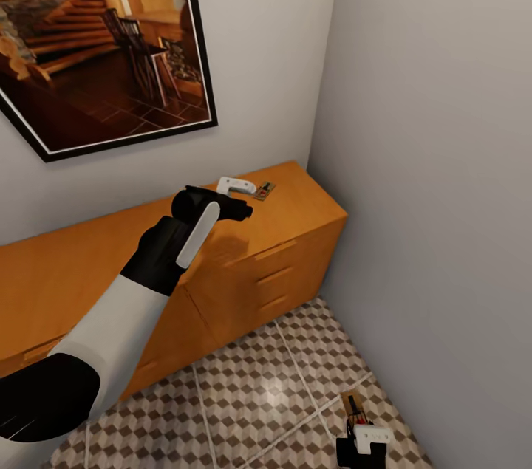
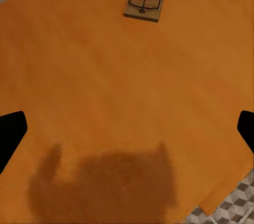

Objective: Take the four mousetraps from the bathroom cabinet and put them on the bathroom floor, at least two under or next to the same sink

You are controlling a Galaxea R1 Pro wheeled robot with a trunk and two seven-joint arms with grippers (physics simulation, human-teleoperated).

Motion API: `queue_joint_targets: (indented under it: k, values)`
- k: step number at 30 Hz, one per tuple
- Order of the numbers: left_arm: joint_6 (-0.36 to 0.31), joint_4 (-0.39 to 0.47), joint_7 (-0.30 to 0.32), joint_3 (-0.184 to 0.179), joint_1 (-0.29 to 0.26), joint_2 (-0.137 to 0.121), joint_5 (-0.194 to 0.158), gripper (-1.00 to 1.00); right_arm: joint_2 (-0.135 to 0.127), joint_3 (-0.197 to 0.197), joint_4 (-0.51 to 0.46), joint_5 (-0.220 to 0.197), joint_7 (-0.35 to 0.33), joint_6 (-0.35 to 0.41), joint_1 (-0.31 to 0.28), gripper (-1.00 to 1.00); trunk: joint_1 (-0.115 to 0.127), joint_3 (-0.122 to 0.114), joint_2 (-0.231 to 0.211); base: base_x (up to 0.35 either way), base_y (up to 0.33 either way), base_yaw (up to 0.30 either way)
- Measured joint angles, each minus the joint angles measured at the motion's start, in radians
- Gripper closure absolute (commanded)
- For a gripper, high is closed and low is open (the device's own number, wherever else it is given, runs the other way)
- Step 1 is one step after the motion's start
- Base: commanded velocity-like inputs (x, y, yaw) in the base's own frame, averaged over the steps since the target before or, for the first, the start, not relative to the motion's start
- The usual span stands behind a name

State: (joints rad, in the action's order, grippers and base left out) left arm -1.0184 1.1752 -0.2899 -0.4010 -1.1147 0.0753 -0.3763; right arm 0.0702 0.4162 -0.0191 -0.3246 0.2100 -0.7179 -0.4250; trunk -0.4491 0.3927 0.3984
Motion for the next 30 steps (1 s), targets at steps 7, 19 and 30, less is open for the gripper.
queue_joint_targets:
  k: [7, 19, 30]
  values:
    - [0.001, -0.027, 0.001, -0.013, 0.001, 0.0, 0.0, -1.0, 0.0, 0.0, 0.0, 0.0, 0.0, -0.001, 0.0, 1.0, 0.0, 0.0, 0.0, 0.229, 0.0, 0.0]
    - [0.004, -0.069, 0.006, -0.037, 0.003, 0.001, 0.0, -1.0, 0.001, 0.0, 0.0, 0.0, 0.0, 0.0, 0.0, 1.0, 0.0, 0.0, 0.0, 0.149, 0.0, 0.0]
    - [0.008, -0.093, 0.085, -0.038, 0.003, 0.002, 0.0, -1.0, 0.001, 0.0, 0.0, 0.0, 0.0, 0.0, 0.0, 1.0, 0.0, 0.0, 0.0, 0.01, 0.0, 0.0]
